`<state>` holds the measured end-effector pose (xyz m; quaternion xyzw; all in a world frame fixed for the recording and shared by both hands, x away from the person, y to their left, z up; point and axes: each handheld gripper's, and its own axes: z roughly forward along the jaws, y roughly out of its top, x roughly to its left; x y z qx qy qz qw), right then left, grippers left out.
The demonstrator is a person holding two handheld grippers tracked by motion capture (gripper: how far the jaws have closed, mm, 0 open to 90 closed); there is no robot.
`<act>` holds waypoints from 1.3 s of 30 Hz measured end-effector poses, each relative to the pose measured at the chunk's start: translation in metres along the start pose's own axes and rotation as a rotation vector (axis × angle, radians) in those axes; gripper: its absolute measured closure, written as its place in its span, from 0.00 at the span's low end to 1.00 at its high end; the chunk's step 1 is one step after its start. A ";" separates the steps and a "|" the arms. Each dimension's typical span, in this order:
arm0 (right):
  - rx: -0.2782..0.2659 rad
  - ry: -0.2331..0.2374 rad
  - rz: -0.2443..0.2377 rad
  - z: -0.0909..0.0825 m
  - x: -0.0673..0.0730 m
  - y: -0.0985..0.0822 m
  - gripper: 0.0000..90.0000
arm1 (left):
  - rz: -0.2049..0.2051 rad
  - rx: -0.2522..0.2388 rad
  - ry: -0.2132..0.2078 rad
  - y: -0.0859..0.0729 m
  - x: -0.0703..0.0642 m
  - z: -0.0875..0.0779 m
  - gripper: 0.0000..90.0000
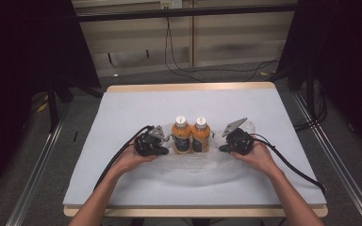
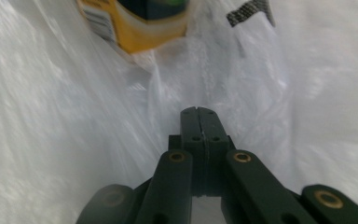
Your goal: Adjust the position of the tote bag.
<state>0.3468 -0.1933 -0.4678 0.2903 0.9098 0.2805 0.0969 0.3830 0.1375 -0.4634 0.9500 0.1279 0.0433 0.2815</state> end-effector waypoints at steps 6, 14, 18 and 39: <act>0.058 -0.074 -0.039 -0.004 0.000 -0.001 1.00 | 0.073 0.088 0.135 -0.001 -0.002 -0.004 0.99; 0.081 -0.092 -0.054 -0.008 -0.005 -0.004 1.00 | -0.010 0.037 0.116 -0.021 0.020 -0.014 1.00; 0.100 -0.110 -0.044 -0.011 -0.009 -0.007 1.00 | -0.021 0.025 0.133 -0.025 0.024 -0.015 1.00; 0.116 -0.180 -0.008 -0.023 -0.036 -0.027 1.00 | -0.120 -0.028 0.154 -0.054 0.044 -0.029 1.00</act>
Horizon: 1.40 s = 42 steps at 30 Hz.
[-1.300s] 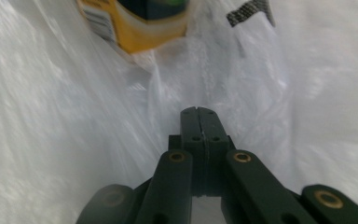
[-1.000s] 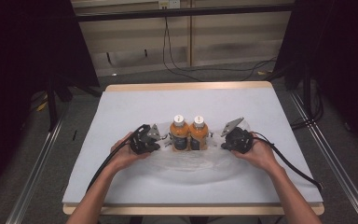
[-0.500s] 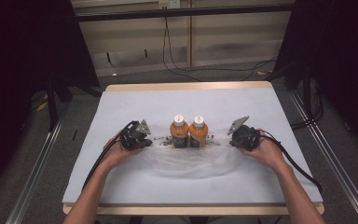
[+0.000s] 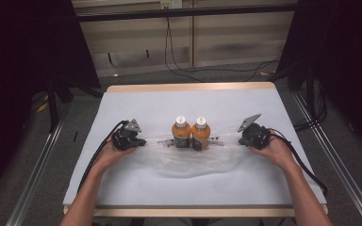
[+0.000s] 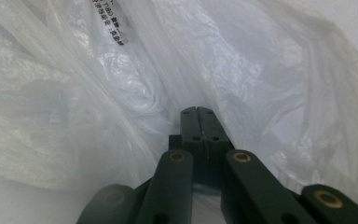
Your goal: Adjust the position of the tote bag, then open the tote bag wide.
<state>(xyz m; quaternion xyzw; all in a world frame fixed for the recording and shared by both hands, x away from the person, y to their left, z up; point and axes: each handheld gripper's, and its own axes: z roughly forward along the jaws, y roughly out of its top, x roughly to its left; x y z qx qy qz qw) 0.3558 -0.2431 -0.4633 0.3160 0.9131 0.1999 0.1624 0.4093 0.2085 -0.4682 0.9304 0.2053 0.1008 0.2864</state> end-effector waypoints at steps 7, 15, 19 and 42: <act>-0.026 -0.040 0.010 0.006 -0.010 0.001 1.00 | -0.010 -0.007 0.010 0.000 -0.001 0.001 1.00; -0.033 -0.027 0.020 0.006 -0.014 -0.001 1.00 | 0.012 0.014 0.023 -0.001 -0.001 -0.001 1.00; -0.045 -0.018 0.045 0.004 -0.017 -0.007 1.00 | 0.003 0.016 0.028 -0.005 -0.001 -0.004 1.00; -0.184 0.069 0.127 -0.006 -0.017 -0.011 1.00 | -0.107 -0.106 -0.070 -0.006 -0.002 -0.013 1.00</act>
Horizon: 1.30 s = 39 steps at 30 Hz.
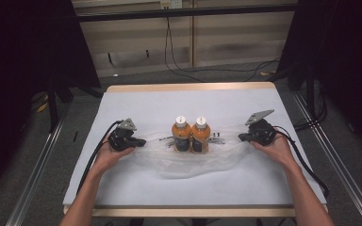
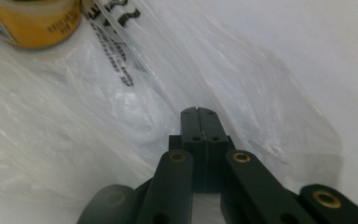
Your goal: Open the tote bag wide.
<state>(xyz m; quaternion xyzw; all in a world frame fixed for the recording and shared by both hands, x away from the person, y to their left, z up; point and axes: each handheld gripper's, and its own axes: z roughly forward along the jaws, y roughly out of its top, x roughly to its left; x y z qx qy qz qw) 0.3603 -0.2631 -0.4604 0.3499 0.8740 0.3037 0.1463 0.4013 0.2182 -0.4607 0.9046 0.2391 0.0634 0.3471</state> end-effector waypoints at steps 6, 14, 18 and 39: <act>-0.065 0.029 0.009 -0.010 0.004 0.004 1.00 | -0.025 -0.104 -0.044 0.006 -0.008 -0.014 1.00; -0.163 0.067 -0.007 -0.019 0.015 0.016 1.00 | -0.026 -0.199 -0.084 0.017 -0.026 -0.024 1.00; -0.185 0.093 -0.012 -0.021 0.023 0.024 1.00 | 0.000 -0.217 -0.090 0.024 -0.035 -0.026 1.00; -0.196 0.221 -0.047 0.015 0.035 0.079 1.00 | 0.120 -0.194 -0.202 0.074 -0.107 0.036 1.00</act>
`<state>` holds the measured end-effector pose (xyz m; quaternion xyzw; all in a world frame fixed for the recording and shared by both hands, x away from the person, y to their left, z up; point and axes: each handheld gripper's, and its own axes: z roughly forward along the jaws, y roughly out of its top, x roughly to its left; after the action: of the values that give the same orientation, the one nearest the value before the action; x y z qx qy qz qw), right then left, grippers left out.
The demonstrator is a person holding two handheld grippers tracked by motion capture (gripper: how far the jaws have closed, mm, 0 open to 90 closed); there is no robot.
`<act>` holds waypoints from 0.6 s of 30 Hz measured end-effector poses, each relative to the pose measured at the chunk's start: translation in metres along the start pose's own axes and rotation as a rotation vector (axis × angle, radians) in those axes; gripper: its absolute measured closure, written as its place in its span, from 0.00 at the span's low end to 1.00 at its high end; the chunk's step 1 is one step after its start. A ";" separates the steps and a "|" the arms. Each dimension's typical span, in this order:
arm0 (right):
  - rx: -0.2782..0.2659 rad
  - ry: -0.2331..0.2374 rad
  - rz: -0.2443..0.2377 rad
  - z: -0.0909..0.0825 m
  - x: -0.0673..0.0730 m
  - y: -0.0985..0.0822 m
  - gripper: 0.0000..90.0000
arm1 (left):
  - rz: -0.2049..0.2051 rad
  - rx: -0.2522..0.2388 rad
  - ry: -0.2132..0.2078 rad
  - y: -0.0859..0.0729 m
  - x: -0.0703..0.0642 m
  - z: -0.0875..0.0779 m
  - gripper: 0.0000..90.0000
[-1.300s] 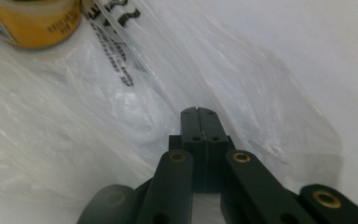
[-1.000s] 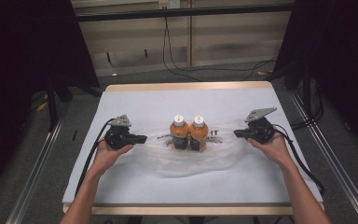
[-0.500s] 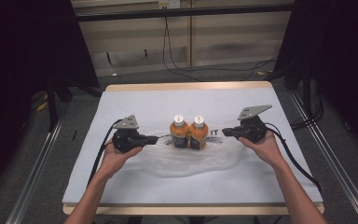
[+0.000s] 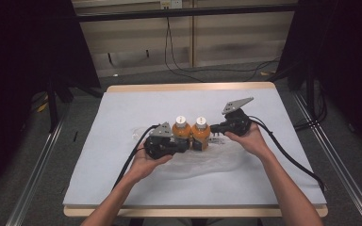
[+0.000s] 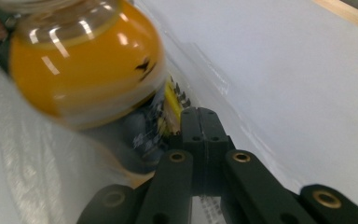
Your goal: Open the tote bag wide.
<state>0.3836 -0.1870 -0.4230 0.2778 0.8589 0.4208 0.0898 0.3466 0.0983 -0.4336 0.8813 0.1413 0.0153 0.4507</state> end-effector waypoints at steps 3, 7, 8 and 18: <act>0.008 0.009 0.006 0.007 -0.004 0.005 1.00 | 0.022 0.008 0.004 0.002 -0.006 0.009 1.00; 0.014 0.031 0.006 0.017 -0.005 0.011 1.00 | 0.026 0.015 0.025 0.000 -0.007 0.014 1.00; 0.019 0.038 0.015 0.020 -0.006 0.012 1.00 | 0.030 0.031 0.034 0.000 -0.006 0.014 1.00; 0.106 0.079 0.047 0.054 -0.013 -0.002 1.00 | 0.027 0.065 0.033 -0.007 -0.014 0.029 1.00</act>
<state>0.4148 -0.1583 -0.4595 0.2855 0.8760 0.3874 0.0313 0.3363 0.0755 -0.4551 0.8970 0.1374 0.0312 0.4190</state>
